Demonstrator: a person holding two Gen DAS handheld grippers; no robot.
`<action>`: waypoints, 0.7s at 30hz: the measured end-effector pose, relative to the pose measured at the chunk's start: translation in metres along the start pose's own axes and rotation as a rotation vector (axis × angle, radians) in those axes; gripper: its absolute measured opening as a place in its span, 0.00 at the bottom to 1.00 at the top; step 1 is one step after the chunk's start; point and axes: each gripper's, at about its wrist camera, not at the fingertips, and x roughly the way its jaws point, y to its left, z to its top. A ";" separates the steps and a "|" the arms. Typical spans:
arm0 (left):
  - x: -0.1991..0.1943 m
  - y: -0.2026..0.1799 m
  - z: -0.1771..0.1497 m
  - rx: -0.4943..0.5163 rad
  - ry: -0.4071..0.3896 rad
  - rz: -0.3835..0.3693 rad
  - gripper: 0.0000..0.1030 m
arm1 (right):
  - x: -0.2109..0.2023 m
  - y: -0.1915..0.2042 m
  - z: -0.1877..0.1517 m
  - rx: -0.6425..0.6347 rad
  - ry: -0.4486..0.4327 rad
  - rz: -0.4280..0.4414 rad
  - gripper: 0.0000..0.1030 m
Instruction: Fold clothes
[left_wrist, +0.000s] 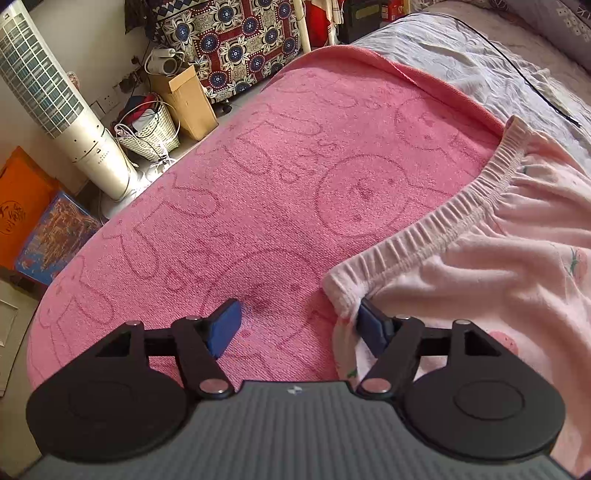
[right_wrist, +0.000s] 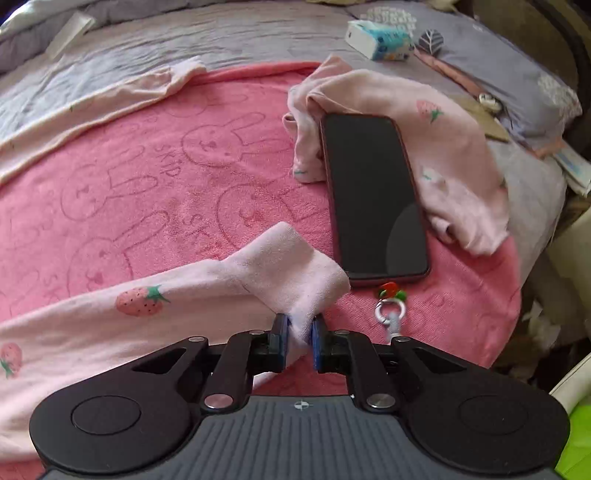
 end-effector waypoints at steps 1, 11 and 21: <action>0.001 0.001 0.001 0.001 0.004 -0.001 0.77 | 0.007 -0.002 0.000 0.001 0.017 0.000 0.15; -0.001 0.013 0.011 0.024 0.050 -0.057 0.78 | 0.002 -0.002 0.008 -0.117 0.002 -0.100 0.56; 0.011 0.025 0.027 0.143 0.146 -0.137 0.87 | -0.077 0.075 0.050 -0.513 -0.280 -0.082 0.74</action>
